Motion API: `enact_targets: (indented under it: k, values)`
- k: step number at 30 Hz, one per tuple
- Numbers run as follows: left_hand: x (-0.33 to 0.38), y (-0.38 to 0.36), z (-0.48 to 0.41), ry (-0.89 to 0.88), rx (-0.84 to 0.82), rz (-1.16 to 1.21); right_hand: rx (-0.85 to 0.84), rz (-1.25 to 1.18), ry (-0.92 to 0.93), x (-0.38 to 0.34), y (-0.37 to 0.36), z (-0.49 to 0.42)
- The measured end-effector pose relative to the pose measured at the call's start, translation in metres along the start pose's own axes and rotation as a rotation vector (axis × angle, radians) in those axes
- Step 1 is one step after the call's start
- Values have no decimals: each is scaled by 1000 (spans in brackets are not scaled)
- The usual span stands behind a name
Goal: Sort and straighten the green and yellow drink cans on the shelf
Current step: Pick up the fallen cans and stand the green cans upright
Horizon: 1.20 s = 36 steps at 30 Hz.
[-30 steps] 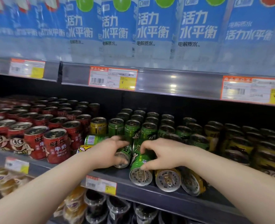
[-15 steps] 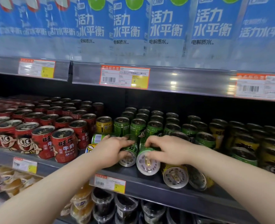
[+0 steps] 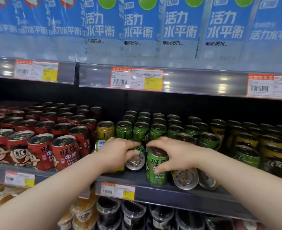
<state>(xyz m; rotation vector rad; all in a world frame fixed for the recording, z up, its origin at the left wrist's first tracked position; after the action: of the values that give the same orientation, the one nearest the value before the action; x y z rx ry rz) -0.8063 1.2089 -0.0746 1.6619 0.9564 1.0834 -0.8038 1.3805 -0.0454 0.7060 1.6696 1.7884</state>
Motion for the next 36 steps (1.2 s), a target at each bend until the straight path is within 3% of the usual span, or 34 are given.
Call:
enact_targets:
  k: [9,14,18,28,36]
  values:
    - [-1,15,-13,151,-128,401,-22,-28,-145,0,0,-1]
    - [-1,14,-16,25,29,461,12,-39,-219,1,-3,2]
    - [2,-1,-4,-105,-157,220,71,-71,-233,-3,-3,0]
    - [2,-3,-4,-67,-127,227,53,-132,-198,-5,-5,2]
    - [16,0,2,0,-90,131,31,54,-107,9,0,-3]
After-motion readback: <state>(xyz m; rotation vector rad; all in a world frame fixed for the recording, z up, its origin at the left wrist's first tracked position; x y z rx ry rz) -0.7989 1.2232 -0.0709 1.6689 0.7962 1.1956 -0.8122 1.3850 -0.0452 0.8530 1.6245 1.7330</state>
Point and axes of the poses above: each hand's wrist, its own z-axis away from the middle knuckle, its own y-axis out of the back of the hand, x = y × z, the point moved 4 cm from there along -z, towards the middle knuckle, and after that the axes turned 7 degrees about z, right-handed, at the moved point
